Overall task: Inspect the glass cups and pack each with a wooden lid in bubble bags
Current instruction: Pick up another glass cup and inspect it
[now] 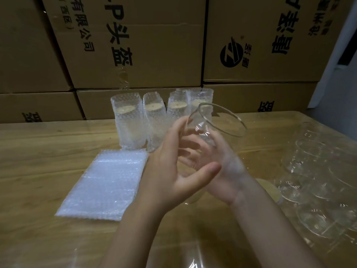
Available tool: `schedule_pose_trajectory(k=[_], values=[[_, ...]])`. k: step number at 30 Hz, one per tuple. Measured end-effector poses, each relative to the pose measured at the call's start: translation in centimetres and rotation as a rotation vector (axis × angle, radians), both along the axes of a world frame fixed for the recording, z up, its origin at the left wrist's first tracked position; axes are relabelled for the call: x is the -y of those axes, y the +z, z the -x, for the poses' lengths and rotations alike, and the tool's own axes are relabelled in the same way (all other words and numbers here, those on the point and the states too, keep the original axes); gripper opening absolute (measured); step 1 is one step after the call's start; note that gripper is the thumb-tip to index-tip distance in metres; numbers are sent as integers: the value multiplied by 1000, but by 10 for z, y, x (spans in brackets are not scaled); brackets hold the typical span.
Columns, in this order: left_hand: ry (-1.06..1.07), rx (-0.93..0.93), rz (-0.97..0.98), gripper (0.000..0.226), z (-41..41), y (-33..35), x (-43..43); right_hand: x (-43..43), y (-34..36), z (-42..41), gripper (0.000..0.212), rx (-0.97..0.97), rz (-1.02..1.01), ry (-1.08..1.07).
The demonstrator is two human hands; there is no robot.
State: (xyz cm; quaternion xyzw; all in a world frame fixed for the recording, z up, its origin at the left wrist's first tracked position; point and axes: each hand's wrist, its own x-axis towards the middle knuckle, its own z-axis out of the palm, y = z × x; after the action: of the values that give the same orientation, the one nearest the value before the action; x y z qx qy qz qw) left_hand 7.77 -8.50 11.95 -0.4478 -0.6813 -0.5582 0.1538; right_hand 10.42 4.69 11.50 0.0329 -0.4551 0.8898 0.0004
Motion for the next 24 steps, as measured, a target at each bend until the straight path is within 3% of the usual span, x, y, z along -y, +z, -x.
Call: schedule_pose_trajectory(k=[3, 8, 11, 14, 16, 19, 21, 24], values=[[-54, 84, 76, 78, -1, 4, 3, -3, 10, -2, 61, -139, 73, -51], [-194, 356, 201, 69, 0, 8, 10, -3, 18, -11, 64, -362, -5, -192], [-371, 560, 288, 59, 5, 10, 18, -9, 21, -19, 54, -474, -312, -293], [-485, 645, 310, 51, 9, 12, 23, -15, 25, -26, 57, -539, -643, -339], [-515, 672, 289, 47, 10, 14, 26, -14, 24, -28, 67, -618, -746, -377], [-447, 651, 238, 69, 9, 14, 22, -4, 21, -25, 43, -778, -848, -594], [-356, 607, 174, 75, 6, 11, 14, 2, 18, -21, 32, -778, -778, -738], [-148, 467, 33, 59, 0, 5, -1, 15, 12, -14, 33, -654, -586, -824]])
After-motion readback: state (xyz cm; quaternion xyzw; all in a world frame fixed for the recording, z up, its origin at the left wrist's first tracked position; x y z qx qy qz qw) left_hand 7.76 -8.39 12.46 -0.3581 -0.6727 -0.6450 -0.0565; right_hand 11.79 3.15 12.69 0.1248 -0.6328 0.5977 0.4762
